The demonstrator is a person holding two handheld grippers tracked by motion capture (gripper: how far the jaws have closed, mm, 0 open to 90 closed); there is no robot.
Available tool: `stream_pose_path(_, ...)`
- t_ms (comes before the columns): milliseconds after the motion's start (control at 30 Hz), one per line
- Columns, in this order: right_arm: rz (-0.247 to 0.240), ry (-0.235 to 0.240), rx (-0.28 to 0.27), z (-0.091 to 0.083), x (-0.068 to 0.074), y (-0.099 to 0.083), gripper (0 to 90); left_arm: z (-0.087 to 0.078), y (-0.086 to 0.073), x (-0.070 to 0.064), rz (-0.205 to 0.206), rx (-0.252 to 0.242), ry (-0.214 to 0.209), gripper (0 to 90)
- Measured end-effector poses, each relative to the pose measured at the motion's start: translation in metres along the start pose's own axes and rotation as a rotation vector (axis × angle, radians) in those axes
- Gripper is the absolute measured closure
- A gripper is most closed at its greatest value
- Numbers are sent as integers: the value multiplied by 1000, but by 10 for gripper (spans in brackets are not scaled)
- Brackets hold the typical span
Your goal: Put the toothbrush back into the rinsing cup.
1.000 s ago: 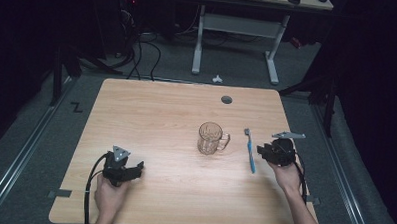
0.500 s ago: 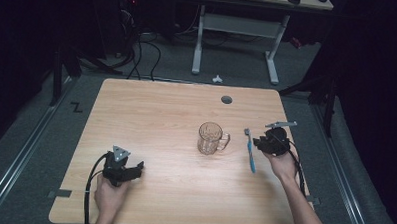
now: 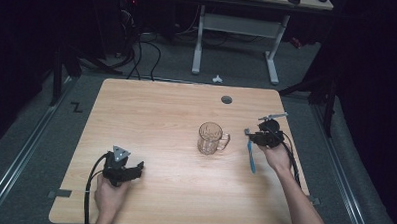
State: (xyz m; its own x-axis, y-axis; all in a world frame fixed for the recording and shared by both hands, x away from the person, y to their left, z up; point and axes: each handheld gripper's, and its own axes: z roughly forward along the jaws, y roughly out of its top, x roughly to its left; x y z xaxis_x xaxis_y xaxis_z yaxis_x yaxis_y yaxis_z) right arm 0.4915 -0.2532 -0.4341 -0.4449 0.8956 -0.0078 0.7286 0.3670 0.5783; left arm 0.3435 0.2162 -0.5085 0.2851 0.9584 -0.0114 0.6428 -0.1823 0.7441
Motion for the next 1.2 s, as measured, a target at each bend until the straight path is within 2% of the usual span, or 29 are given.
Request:
stream_pose_path(133, 1, -7, 50, 9, 0, 4, 679, 0, 0, 0, 0, 0, 0, 233)
stream_pose_path(367, 12, -15, 91, 22, 0, 11, 689, 0, 0, 0, 1, 1, -1, 232)
stream_pose_path(467, 16, -26, 124, 30, 0, 13, 695, 0, 0, 0, 1, 1, -1, 232)
stream_pose_path(733, 10, -41, 156, 36, 2, 22, 698, 0, 0, 0, 1, 1, -1, 232)
stream_pose_path(1000, 21, -55, 212, 44, 1, 24, 704, 0, 0, 0, 1, 1, -2, 232)
stream_pose_path(1200, 19, -37, 237, 45, 2, 23, 707, 0, 0, 0, 1, 1, -2, 232)
